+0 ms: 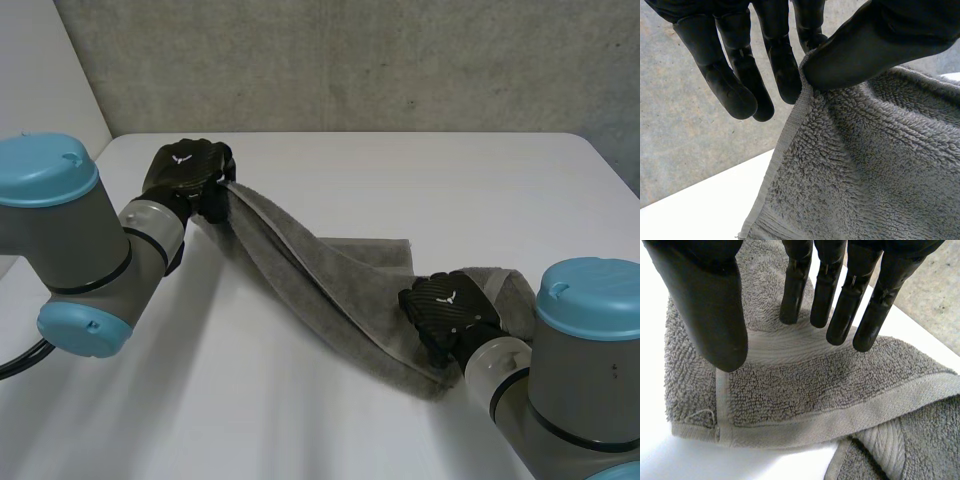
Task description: Fold the towel.
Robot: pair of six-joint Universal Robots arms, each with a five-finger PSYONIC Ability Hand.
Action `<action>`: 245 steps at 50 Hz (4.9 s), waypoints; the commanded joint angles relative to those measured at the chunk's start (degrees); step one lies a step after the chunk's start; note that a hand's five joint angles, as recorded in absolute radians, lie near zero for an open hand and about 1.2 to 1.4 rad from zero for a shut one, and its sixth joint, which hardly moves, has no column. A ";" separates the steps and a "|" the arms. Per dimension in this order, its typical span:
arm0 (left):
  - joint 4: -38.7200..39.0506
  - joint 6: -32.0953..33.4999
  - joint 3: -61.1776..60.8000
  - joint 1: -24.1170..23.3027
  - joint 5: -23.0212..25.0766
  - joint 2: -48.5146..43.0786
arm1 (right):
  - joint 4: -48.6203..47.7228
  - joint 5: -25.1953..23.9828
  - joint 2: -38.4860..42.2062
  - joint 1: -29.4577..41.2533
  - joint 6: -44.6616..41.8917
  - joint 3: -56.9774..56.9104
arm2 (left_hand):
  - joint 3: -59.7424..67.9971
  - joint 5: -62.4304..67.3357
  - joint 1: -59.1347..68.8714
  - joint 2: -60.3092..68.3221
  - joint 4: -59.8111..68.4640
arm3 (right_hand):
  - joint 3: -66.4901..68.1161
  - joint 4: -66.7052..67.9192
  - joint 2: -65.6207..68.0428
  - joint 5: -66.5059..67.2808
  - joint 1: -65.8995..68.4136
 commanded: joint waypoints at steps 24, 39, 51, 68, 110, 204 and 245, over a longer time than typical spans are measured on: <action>0.10 -0.02 -0.34 0.08 0.07 -0.08 | -7.65 -2.01 7.40 -1.74 -6.74 3.79 | -11.68 -20.78 -5.67 -10.28 -10.30 | -4.70 -4.46 -5.13 -3.34 -4.60; 0.18 -0.02 -0.43 0.17 0.07 -0.08 | -9.93 0.45 7.49 -1.83 -9.29 2.38 | -11.68 -20.78 -5.67 -10.28 -10.30 | 1.35 1.59 0.93 2.71 1.46; 0.18 -0.02 -0.43 0.17 0.16 -0.08 | -9.67 0.45 7.32 -2.88 -11.04 0.54 | -11.68 -20.78 -5.67 -10.28 -10.30 | 4.55 4.78 4.12 5.90 4.65; 0.18 -0.02 -0.34 0.26 0.16 -0.16 | -9.06 0.19 7.58 -3.76 -12.63 -2.36 | -11.68 -20.78 -5.67 -10.28 -10.30 | 42.09 42.33 41.66 43.45 42.19; 17.52 2.26 18.75 1.23 2.18 -0.51 | -18.94 -7.09 9.94 -8.51 -13.51 -38.41 | -11.68 -20.78 -5.67 -10.28 -10.30 | 42.17 42.41 41.74 43.53 42.27; 7.74 14.39 -12.47 4.57 8.86 -0.69 | 10.81 -9.92 -4.64 -15.19 -4.02 -23.64 | -11.68 -20.78 -5.67 -10.28 -10.30 | 42.17 42.41 41.74 43.53 42.27; -8.60 28.81 27.26 5.09 9.30 -10.62 | 16.87 -1.83 16.98 -8.68 -18.61 -61.08 | -11.68 -20.78 -5.67 -10.28 -10.30 | 42.17 42.41 41.74 43.53 42.27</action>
